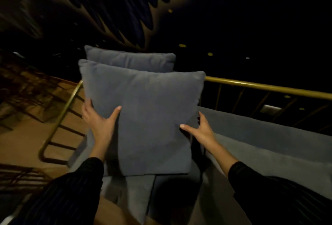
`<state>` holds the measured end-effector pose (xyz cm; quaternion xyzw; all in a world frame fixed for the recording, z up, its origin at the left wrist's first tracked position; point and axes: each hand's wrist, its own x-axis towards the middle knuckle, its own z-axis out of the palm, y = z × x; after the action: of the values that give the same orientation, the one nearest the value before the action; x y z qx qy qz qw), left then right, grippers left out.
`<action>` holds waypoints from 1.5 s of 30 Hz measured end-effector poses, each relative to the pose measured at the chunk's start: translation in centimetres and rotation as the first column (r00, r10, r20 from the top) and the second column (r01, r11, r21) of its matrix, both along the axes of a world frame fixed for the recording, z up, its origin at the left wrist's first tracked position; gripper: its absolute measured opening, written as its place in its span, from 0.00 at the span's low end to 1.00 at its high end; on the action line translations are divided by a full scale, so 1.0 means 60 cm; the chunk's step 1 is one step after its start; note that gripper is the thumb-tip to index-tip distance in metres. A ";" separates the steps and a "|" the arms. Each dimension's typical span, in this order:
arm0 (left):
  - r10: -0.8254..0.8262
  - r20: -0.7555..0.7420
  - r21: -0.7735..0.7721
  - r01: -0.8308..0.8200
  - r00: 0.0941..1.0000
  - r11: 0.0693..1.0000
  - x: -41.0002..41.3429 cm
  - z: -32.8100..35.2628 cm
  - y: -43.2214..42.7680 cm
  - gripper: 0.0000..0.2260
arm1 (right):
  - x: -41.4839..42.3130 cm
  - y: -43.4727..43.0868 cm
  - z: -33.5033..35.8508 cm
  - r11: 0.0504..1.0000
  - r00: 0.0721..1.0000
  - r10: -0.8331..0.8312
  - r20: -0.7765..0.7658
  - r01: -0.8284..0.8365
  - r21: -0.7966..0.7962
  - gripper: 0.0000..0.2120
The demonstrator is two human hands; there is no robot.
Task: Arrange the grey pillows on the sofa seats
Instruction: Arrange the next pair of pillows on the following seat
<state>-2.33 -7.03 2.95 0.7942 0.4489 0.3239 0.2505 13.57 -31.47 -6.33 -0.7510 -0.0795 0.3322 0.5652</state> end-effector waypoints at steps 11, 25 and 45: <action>-0.126 0.144 -0.490 0.181 0.982 0.853 -0.013 0.005 0.108 0.48 | 0.001 0.081 -0.010 0.951 0.946 -0.168 -0.277 0.229 0.207 0.51; -0.368 0.202 -0.191 0.405 0.908 0.894 0.078 0.181 -0.109 0.50 | 0.029 -0.146 0.094 0.836 0.933 -0.302 -0.198 0.358 0.416 0.45; -0.549 0.434 -0.563 0.690 0.715 0.454 0.436 -0.019 -0.438 0.54 | 0.265 -0.599 0.108 0.741 0.767 -0.640 0.048 0.599 0.303 0.50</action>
<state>23.84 -33.33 1.81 0.7128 0.1871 0.0905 0.6698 29.46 -67.43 0.17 -0.6727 0.0890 0.0537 0.7326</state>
